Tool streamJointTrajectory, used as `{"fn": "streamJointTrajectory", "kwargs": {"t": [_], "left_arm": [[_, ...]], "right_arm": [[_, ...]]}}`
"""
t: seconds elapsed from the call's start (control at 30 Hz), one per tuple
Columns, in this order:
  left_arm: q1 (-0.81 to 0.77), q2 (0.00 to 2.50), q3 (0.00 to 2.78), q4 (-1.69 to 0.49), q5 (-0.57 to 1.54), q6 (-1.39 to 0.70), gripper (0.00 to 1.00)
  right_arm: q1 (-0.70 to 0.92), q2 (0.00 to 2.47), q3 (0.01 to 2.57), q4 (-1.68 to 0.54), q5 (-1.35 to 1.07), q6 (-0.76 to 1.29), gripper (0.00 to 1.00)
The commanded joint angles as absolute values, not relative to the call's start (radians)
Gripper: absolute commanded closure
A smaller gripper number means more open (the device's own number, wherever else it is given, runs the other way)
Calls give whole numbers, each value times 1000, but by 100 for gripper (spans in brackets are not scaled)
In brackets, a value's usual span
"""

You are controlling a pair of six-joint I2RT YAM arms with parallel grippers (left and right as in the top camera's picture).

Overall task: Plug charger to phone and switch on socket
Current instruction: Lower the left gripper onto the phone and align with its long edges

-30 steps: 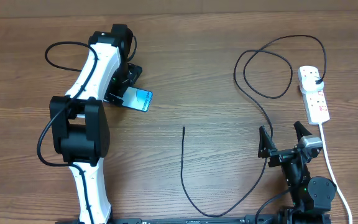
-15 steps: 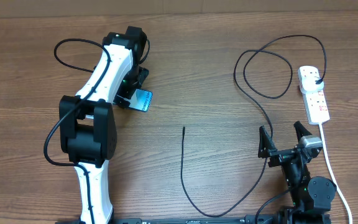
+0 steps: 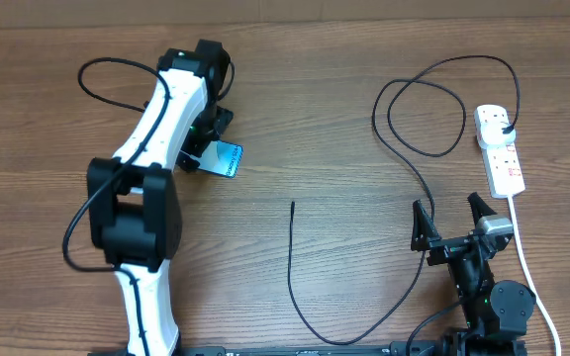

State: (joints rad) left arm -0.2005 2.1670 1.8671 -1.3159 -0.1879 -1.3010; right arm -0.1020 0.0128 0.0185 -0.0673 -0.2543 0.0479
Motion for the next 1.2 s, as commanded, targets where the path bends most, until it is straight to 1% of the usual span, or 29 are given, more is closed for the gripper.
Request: {"fn": "streamJointTrajectory", "kwargs": {"t": [0.0, 0.1, 0.27, 0.47, 0.5, 0.77, 0.97, 1.17], "left_arm": [[-197, 2016, 1874, -1328, -244, -1256, 0], [-197, 1968, 1841, -1300, -254, -1257, 0], [-197, 1940, 1710, -1192, -199, -1308, 0], [-196, 1939, 1509, -957, -79, -1351, 0], [-196, 1939, 1497, -944, -77, -1355, 0], [-195, 1940, 1474, -937, -126, -1395, 0], [-194, 1943, 1468, -924, -138, -1486, 1], [-181, 1943, 1468, -884, -137, -1481, 0]], "right_arm": [[-96, 3, 8, -62, -244, 44, 0], [-96, 3, 8, -62, -244, 44, 0], [-96, 3, 8, -62, -244, 44, 0], [-96, 3, 8, -62, -244, 44, 0], [-96, 3, 8, -62, -244, 44, 0], [-96, 3, 8, -62, -244, 44, 0], [-96, 3, 8, -62, -244, 44, 0], [-96, 3, 8, -62, -244, 44, 0]]}}
